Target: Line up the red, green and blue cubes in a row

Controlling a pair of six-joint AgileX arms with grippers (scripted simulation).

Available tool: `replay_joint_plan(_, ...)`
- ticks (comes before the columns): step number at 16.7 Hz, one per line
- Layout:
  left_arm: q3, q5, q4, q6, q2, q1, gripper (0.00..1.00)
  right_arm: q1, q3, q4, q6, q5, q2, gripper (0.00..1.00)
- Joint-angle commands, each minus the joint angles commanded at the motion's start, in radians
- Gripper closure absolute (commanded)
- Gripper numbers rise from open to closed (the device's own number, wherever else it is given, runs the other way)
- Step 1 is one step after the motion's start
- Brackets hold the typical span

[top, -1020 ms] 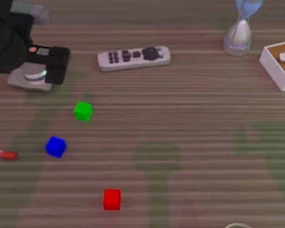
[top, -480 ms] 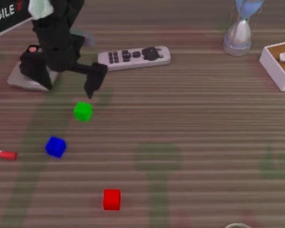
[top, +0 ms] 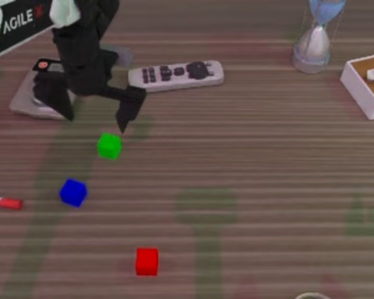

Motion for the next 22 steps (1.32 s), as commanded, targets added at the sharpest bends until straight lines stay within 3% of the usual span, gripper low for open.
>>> replay_joint_plan(4,-0.030,0.000,0.042,0.003,0.015,0.002,0.00,0.000,0.000,0.000,0.000,0.000,0.000,0.00)
replay_joint_plan(10,-0.153,0.001,0.245,0.002,0.089,0.001,0.00,0.000,0.000,0.000,0.000,0.000,0.000,0.00)
replay_joint_plan(14,-0.160,0.001,0.253,0.002,0.094,0.001,0.00,0.000,0.000,0.000,0.000,0.000,0.000,0.00)
replay_joint_plan(22,-0.160,0.001,0.253,0.002,0.094,0.001,0.60,0.000,0.000,0.000,0.000,0.000,0.000,0.00)
